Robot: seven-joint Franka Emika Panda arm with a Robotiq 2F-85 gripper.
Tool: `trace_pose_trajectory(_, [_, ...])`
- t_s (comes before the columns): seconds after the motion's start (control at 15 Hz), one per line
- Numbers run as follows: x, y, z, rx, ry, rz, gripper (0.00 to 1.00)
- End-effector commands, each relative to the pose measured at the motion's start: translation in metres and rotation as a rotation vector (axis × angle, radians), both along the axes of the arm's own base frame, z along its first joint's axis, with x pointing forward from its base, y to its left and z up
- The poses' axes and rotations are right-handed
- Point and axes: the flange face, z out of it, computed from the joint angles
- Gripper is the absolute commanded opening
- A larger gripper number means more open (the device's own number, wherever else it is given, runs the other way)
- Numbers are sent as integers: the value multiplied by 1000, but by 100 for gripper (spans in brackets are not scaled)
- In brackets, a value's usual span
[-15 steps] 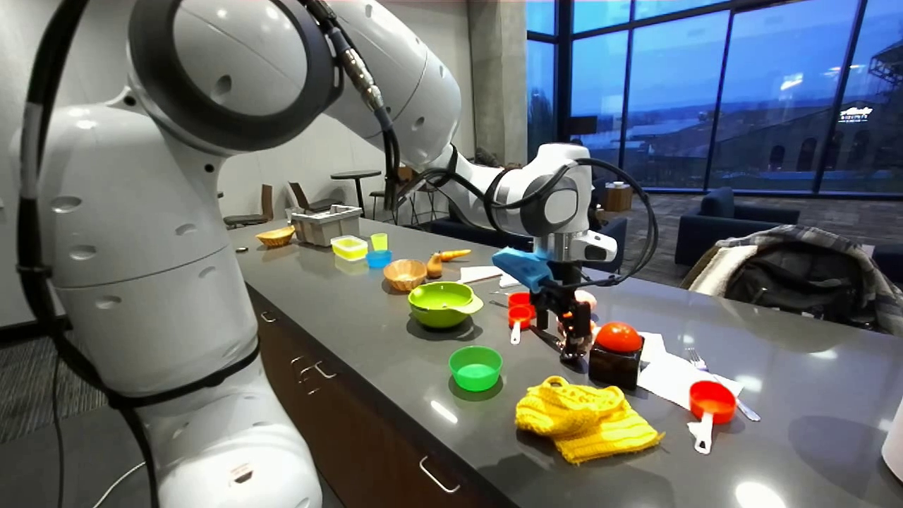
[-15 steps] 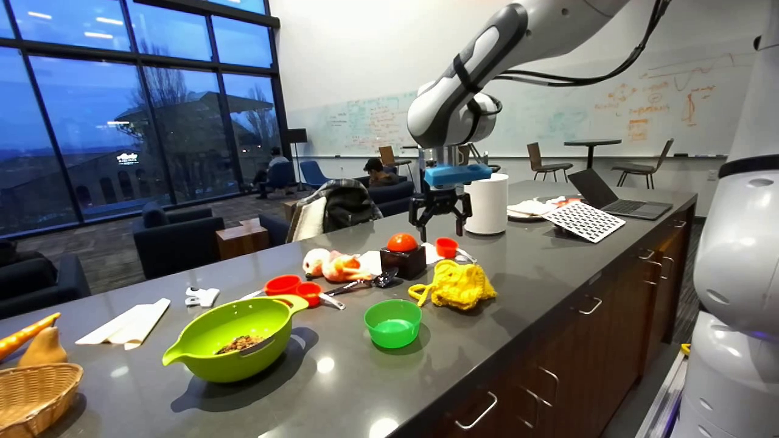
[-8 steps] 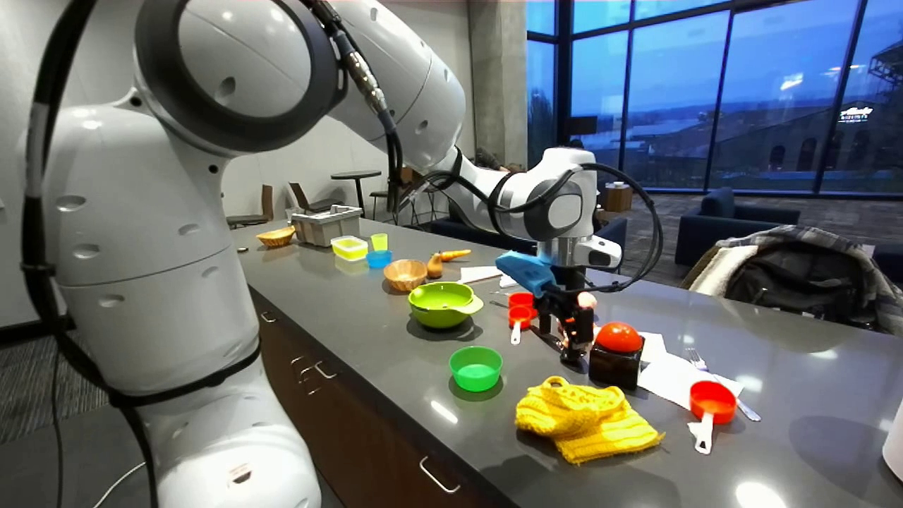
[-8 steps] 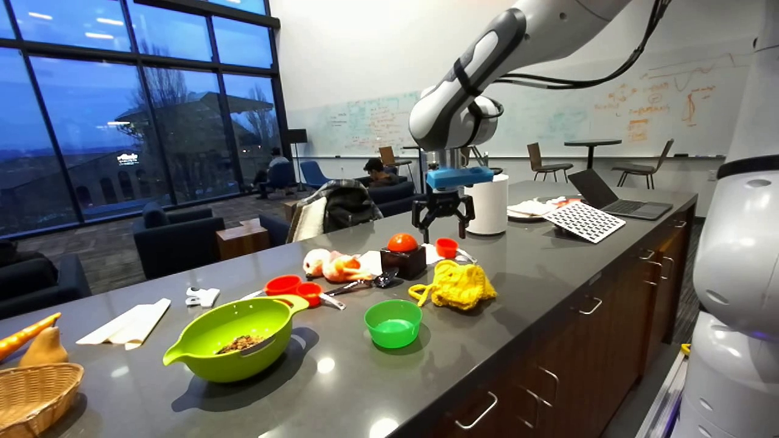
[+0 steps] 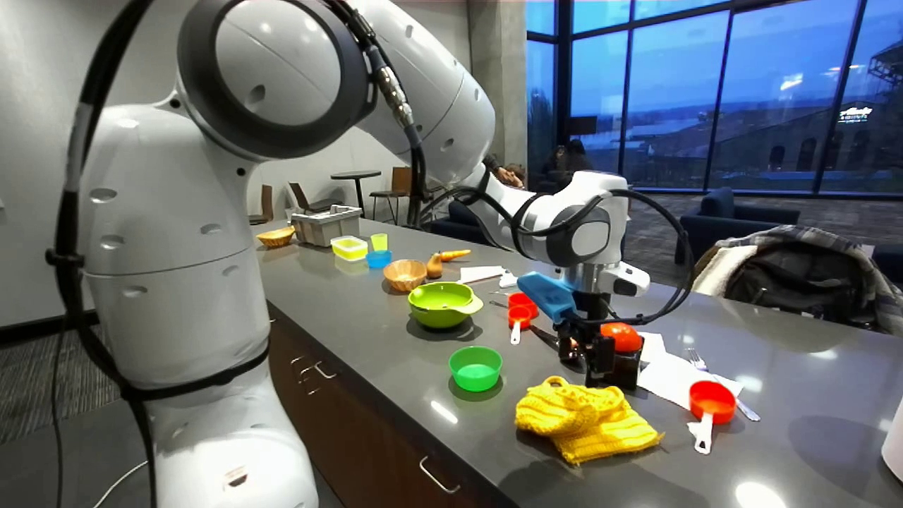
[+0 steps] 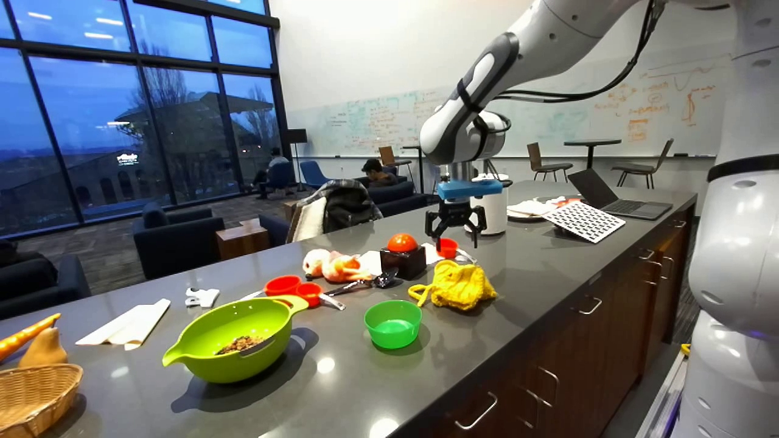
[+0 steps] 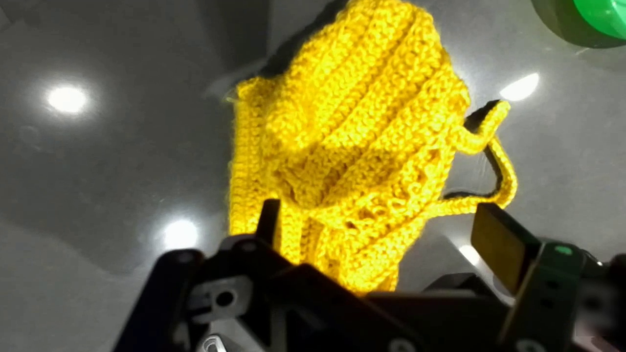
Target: Put the yellow object into the green bowl
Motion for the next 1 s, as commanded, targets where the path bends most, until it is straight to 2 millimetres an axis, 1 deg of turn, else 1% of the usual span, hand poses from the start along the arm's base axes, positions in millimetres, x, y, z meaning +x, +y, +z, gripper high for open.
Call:
trace_pose_trajectory(0.0, [3, -8, -16, 39, -37, -41, 100])
trace_pose_trajectory(0.27, [4, -19, -41, 61, -29, -90, 100])
trace_pose_trajectory(0.47, [2, -31, -59, 52, -22, -111, 100])
trace_pose_trajectory(0.93, [-14, -54, -103, 47, 31, -164, 100])
